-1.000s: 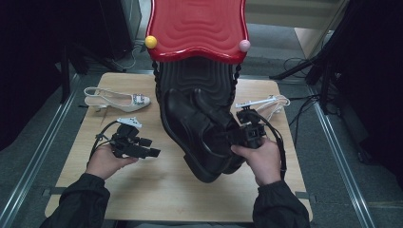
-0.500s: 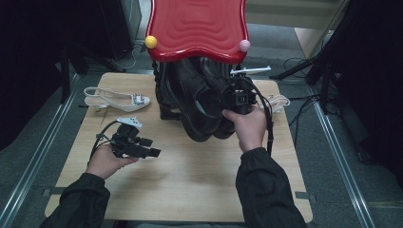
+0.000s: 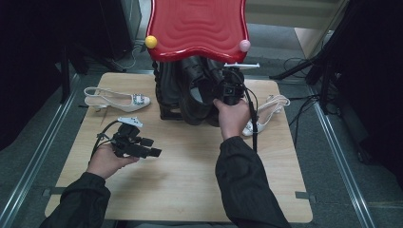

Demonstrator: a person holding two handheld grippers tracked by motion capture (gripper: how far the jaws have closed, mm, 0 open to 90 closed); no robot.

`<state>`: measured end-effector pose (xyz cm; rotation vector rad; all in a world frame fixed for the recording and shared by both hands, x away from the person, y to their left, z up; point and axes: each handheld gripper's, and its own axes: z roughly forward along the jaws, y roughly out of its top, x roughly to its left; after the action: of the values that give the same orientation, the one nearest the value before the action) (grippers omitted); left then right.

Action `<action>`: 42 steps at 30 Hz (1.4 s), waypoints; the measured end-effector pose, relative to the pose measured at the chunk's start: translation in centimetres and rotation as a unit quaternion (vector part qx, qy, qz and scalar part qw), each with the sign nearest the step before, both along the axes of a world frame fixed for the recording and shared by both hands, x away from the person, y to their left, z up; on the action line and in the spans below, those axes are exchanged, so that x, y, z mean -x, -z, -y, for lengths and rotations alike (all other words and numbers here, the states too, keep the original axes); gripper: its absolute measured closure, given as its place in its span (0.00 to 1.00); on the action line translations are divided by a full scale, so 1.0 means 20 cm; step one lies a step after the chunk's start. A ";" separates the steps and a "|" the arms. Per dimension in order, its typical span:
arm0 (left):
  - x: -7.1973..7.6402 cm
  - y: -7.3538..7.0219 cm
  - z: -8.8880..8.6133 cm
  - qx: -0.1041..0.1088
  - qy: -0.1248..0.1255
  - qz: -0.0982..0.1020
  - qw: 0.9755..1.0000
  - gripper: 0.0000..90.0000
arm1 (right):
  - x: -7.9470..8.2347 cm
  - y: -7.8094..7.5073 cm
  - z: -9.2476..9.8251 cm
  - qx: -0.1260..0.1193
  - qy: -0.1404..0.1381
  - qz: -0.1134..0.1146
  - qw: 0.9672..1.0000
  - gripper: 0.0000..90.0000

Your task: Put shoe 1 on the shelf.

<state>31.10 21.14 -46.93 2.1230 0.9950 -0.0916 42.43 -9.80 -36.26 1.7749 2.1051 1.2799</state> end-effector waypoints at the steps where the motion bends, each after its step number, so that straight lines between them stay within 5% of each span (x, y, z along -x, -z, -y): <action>1: 0.00 0.00 0.00 0.000 0.001 -0.001 1.000 0.40 | -0.01 0.01 -0.01 -0.001 0.004 0.005 1.000 0.93; 7: 0.00 0.00 0.01 0.007 0.004 -0.005 1.000 0.40 | -0.04 0.01 -0.10 -0.022 0.031 0.006 0.999 0.93; 22: 0.00 0.00 0.01 0.011 0.007 -0.005 1.000 0.41 | -0.07 0.07 -0.23 -0.015 0.080 0.019 0.997 0.91; 29: 0.00 0.00 0.02 0.012 0.011 -0.006 1.000 0.41 | -0.09 0.07 -0.24 -0.026 0.090 0.013 0.996 0.90; 37: 0.00 0.00 0.02 0.013 0.012 -0.007 1.000 0.41 | -0.10 0.08 -0.29 -0.011 0.091 0.010 0.996 0.85; 42: 0.00 0.00 0.02 0.012 0.009 -0.007 1.000 0.41 | -0.11 0.10 -0.30 -0.008 0.066 0.008 0.998 0.78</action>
<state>31.13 20.69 -46.85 2.1115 0.9783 -0.1265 44.56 -3.75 -38.26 1.8691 1.9382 1.2746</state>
